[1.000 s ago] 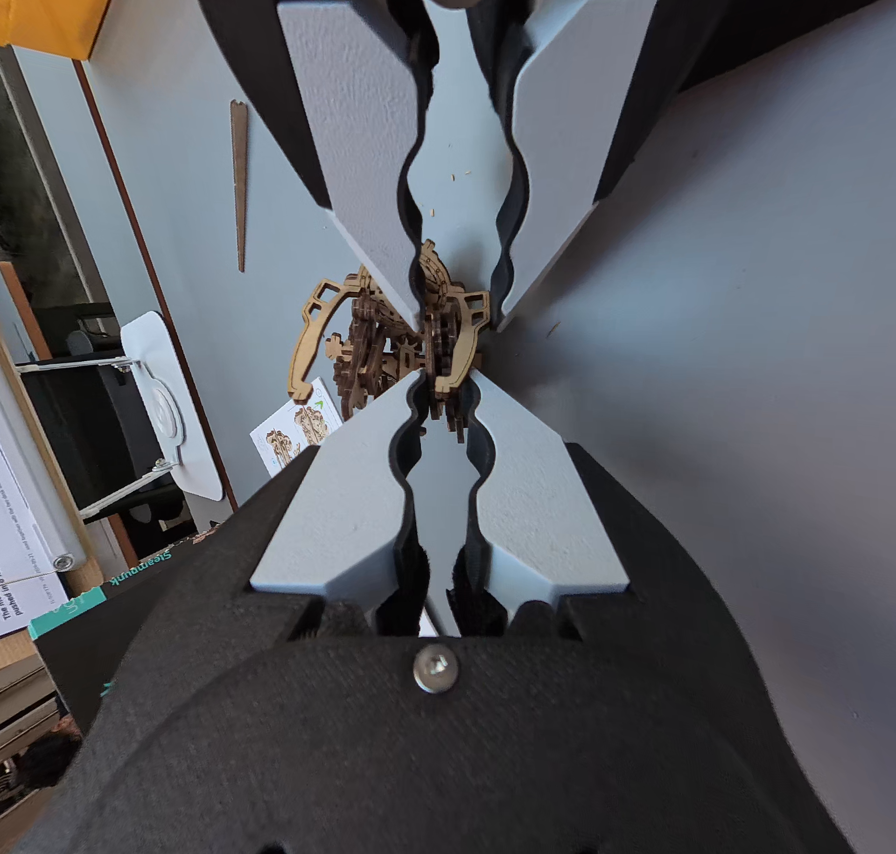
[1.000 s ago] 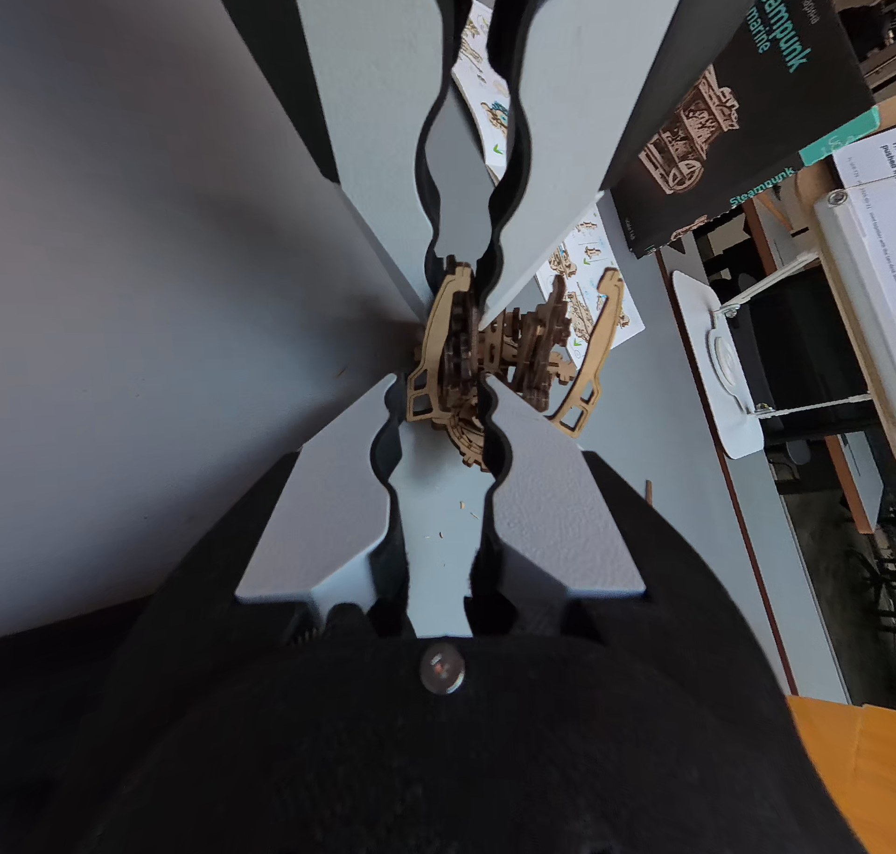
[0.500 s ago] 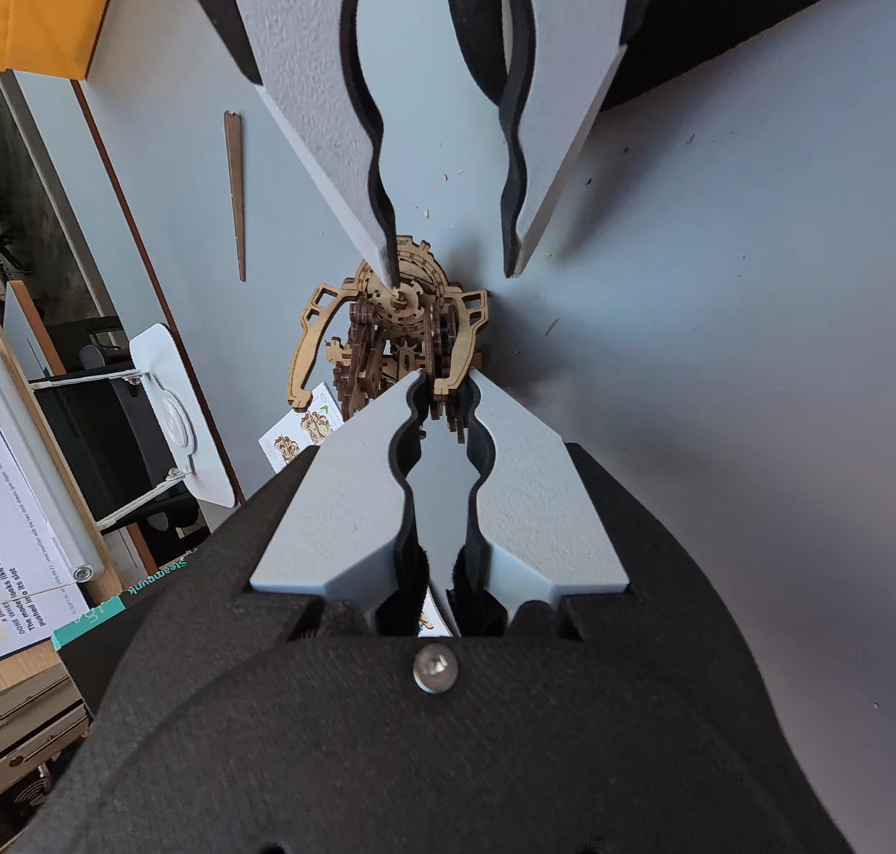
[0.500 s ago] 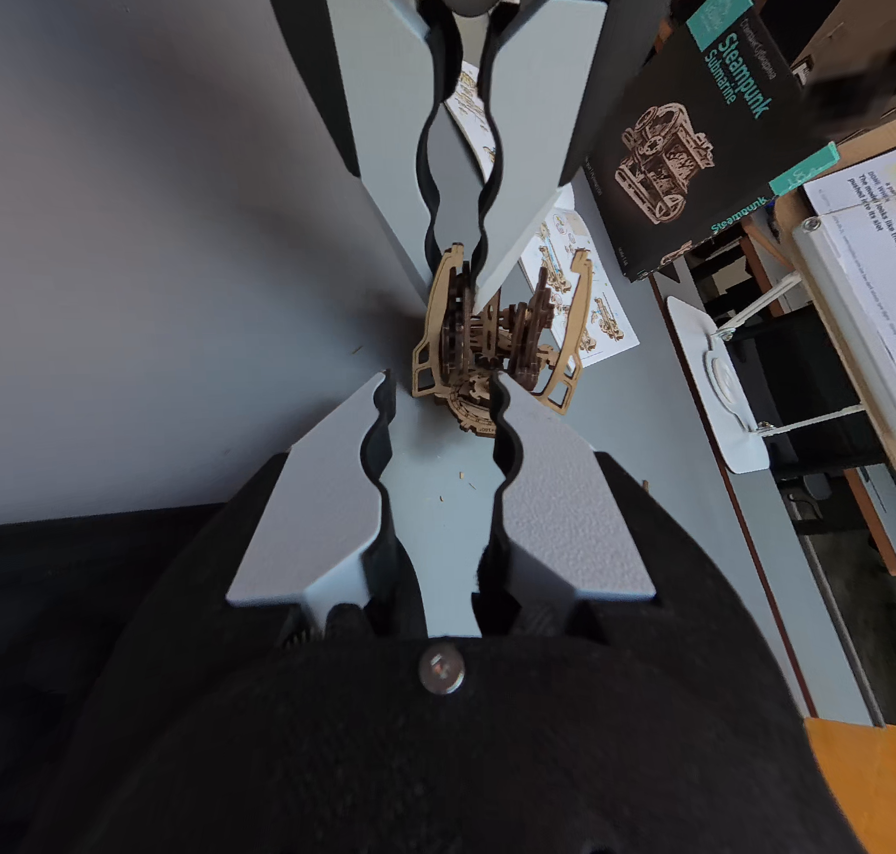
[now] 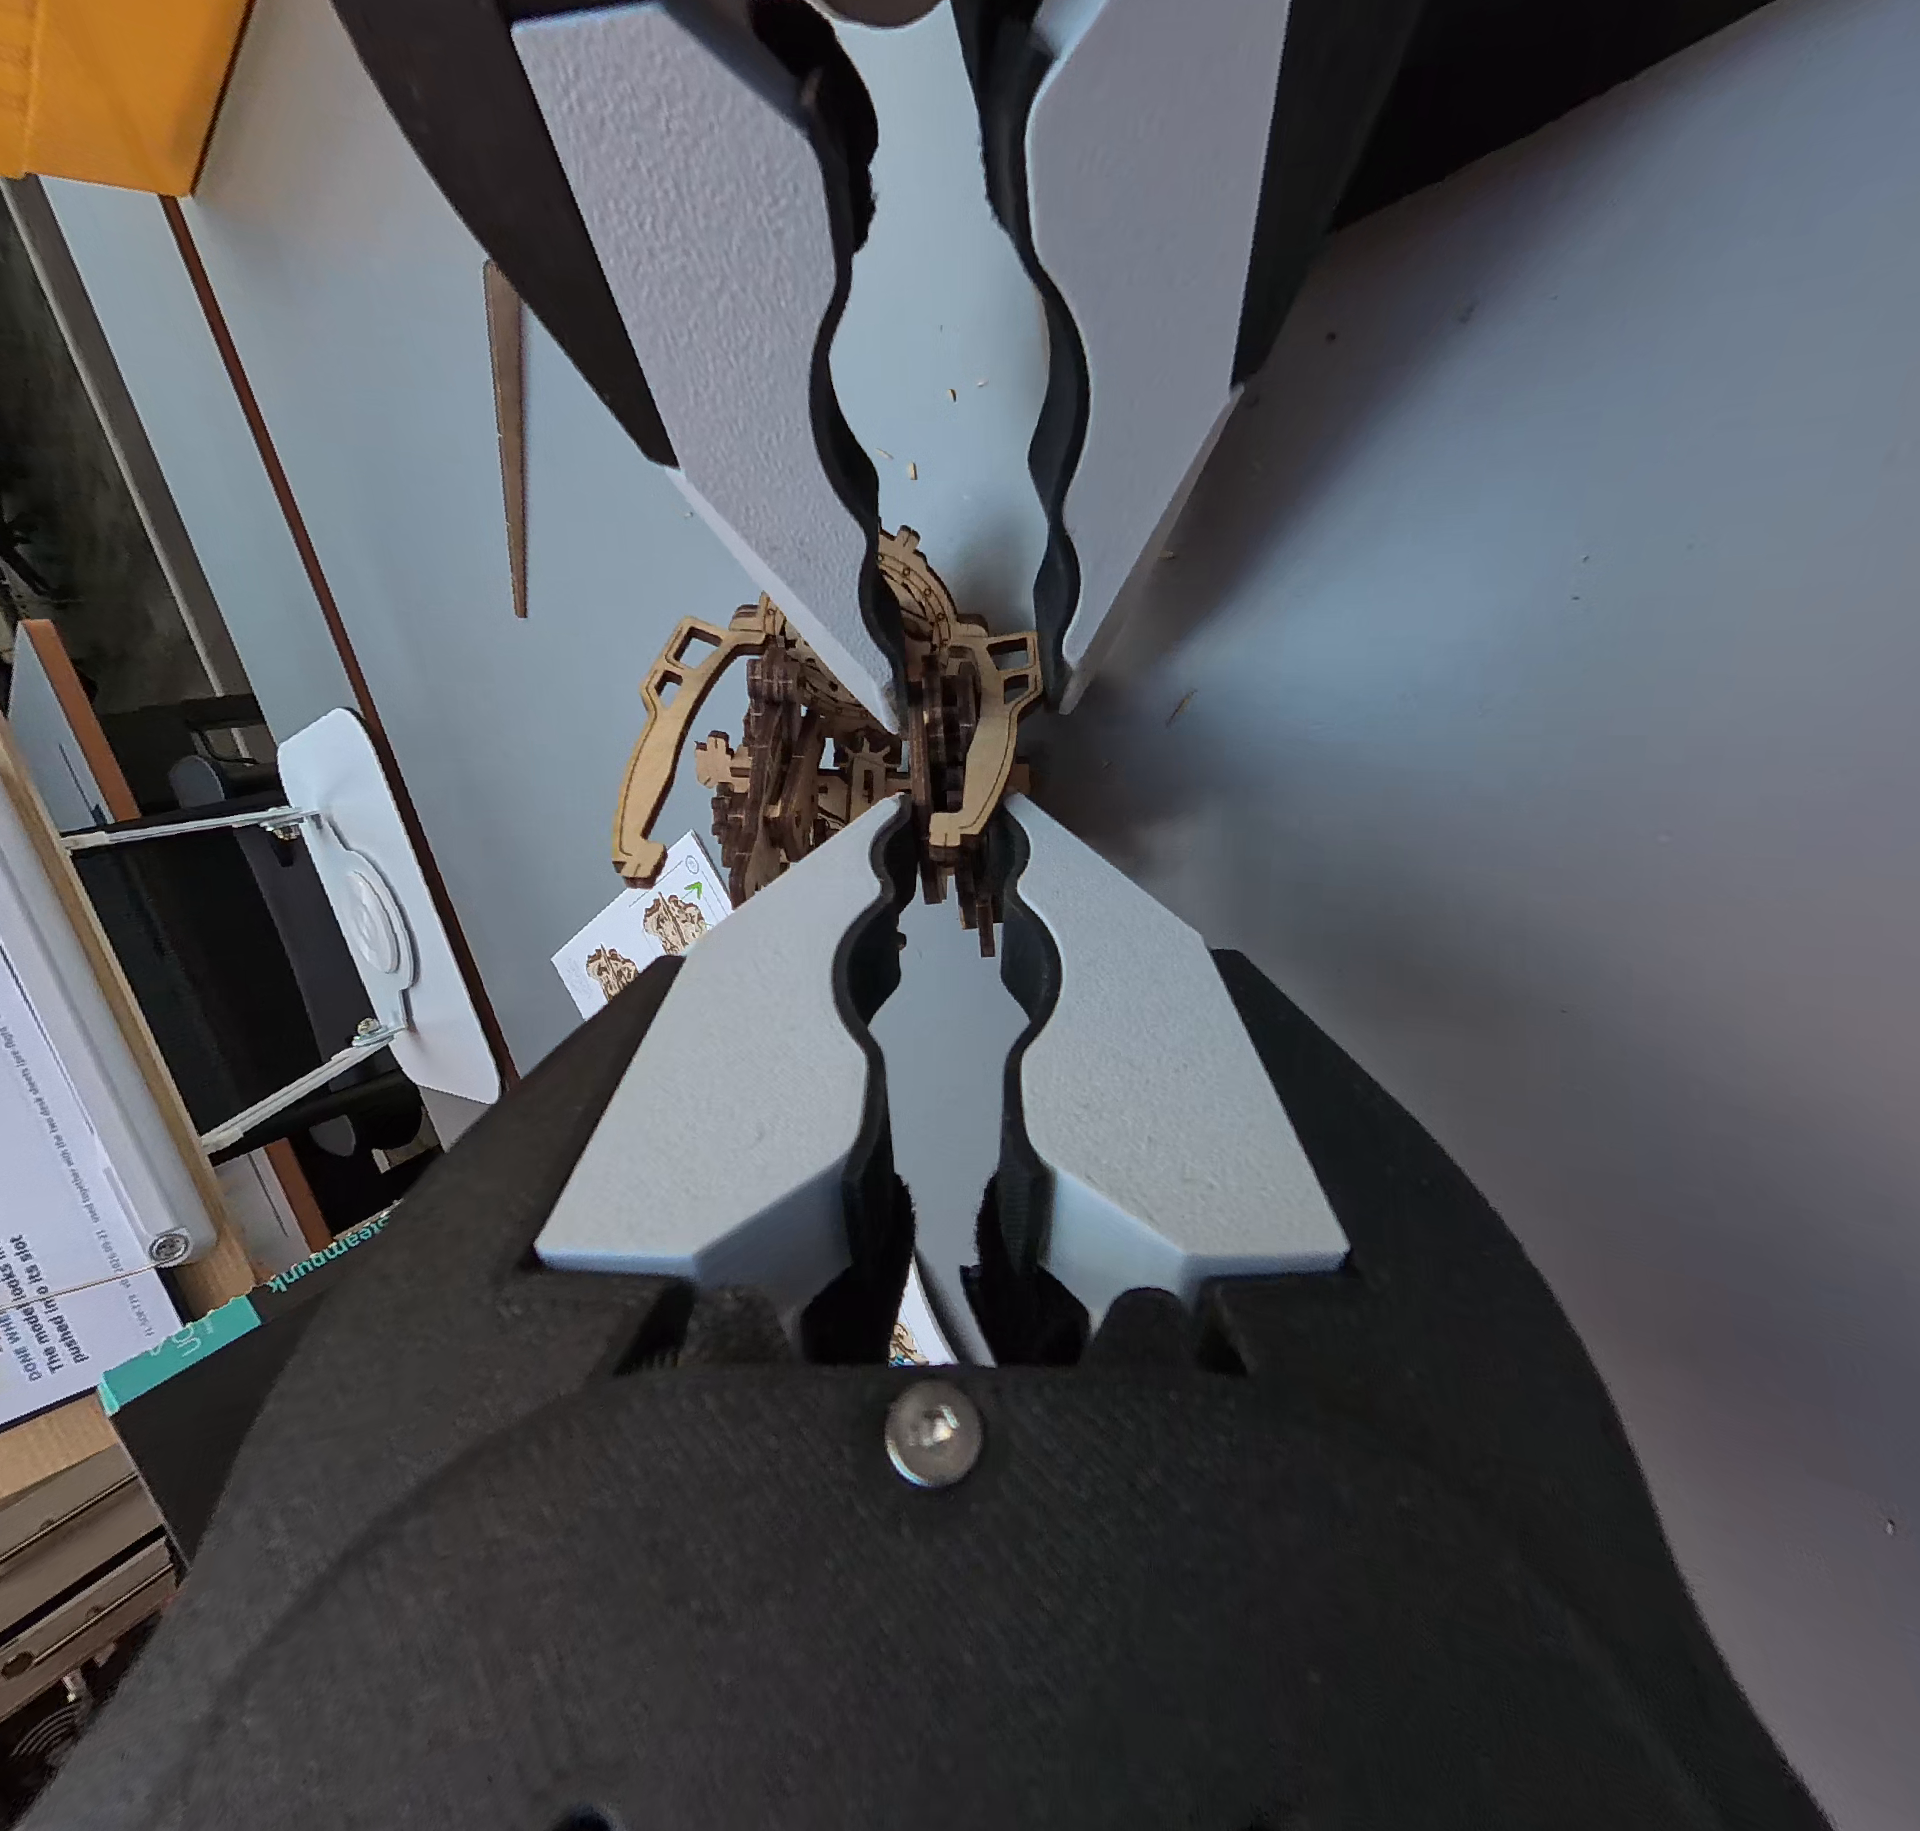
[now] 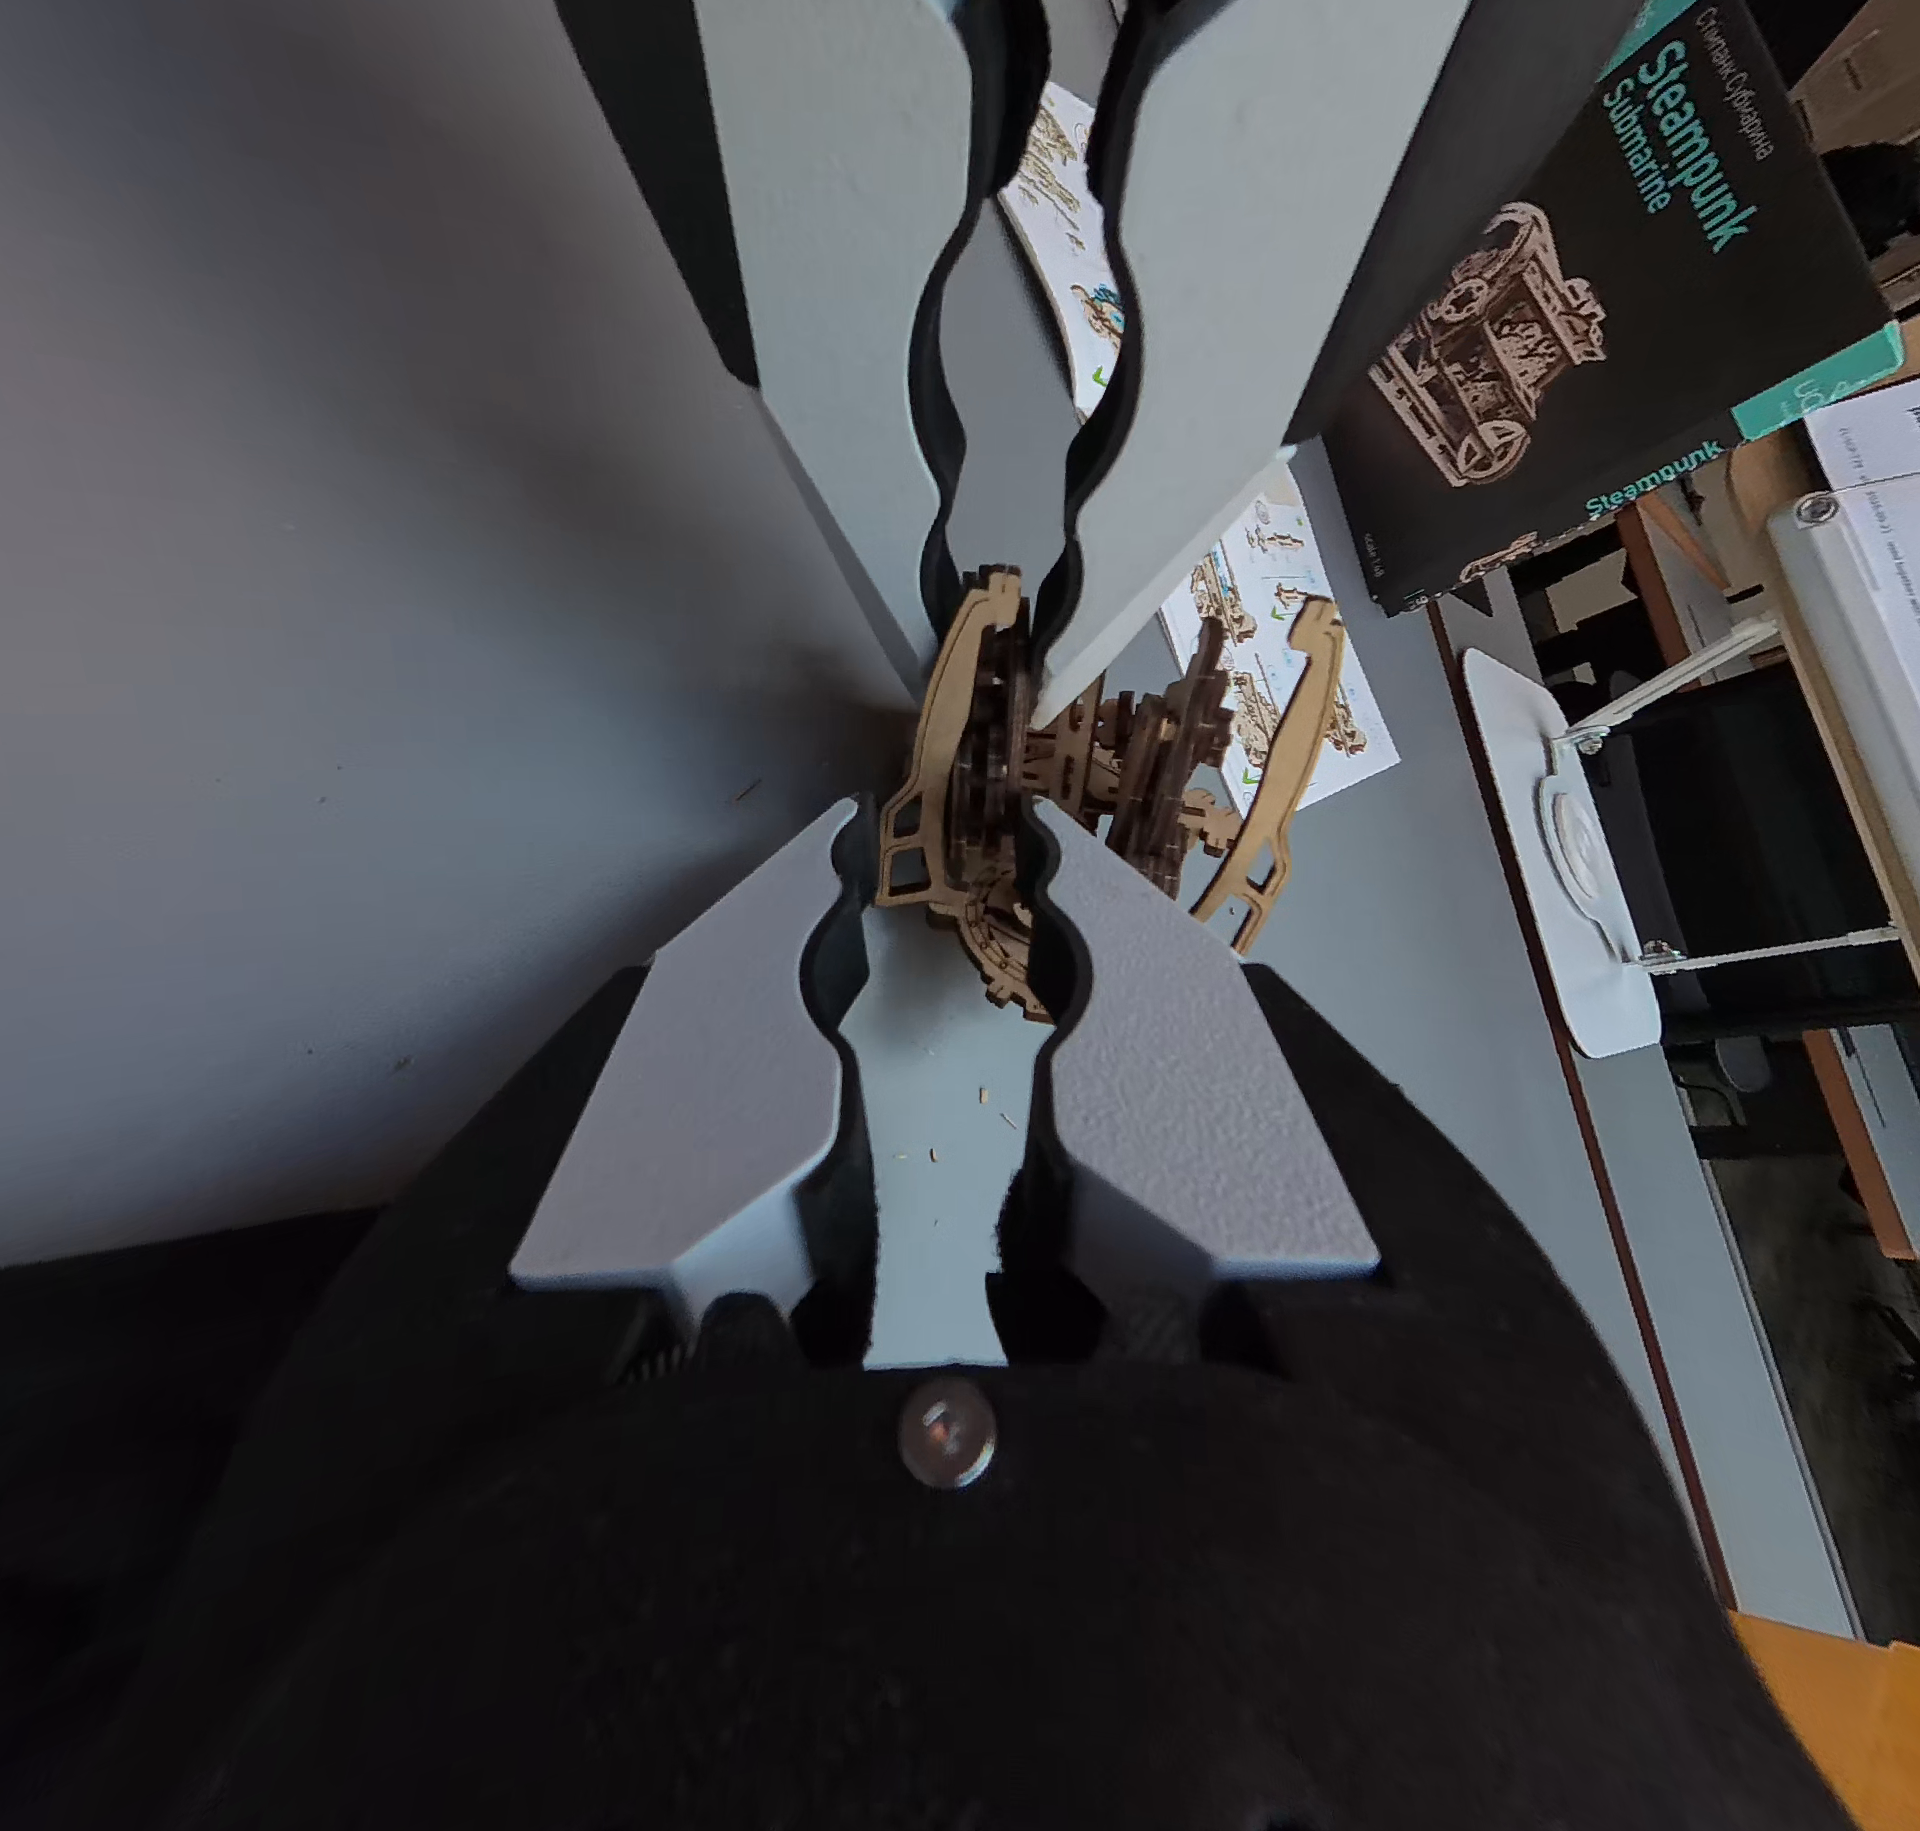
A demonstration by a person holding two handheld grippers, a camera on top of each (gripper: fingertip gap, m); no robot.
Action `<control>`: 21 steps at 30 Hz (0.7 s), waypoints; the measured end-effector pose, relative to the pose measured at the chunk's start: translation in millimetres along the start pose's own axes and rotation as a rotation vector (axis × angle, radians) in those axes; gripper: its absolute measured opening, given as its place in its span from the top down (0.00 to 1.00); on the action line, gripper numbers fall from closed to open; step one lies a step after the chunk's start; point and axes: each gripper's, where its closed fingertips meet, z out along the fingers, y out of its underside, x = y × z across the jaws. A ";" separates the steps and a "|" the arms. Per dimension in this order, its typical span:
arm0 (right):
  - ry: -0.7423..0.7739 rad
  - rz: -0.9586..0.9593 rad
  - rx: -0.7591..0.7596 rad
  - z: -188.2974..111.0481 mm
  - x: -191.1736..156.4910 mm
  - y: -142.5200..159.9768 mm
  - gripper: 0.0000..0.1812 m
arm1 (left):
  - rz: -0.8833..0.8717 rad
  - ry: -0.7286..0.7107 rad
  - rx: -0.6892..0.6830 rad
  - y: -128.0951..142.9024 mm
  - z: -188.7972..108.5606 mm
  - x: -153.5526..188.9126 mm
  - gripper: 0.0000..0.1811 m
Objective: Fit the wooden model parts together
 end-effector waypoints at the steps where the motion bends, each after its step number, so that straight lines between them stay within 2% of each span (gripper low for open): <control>1: -0.003 0.004 0.001 0.0 0.0 0.0 0.86 | -0.004 0.001 0.004 -0.1 0.2 0.3 0.93; 4: -0.009 0.014 0.004 0.1 0.0 -0.2 0.86 | -0.015 0.042 0.008 0.9 1.5 6.9 0.85; 6: -0.011 0.018 0.005 0.0 0.0 -0.3 0.86 | -0.015 0.050 0.022 -0.4 0.8 8.6 0.83; 10: -0.020 0.023 0.011 -0.2 -0.5 -1.0 0.86 | -0.096 0.064 0.130 -16.8 -6.2 5.3 0.87; 18: -0.017 0.027 0.011 -1.2 0.6 -0.6 0.86 | -0.132 0.049 0.121 -12.9 -1.5 0.3 0.90; 21: 0.009 0.023 0.031 -3.7 5.0 -2.9 0.85 | -0.205 0.051 0.133 -10.7 -4.1 -3.5 0.91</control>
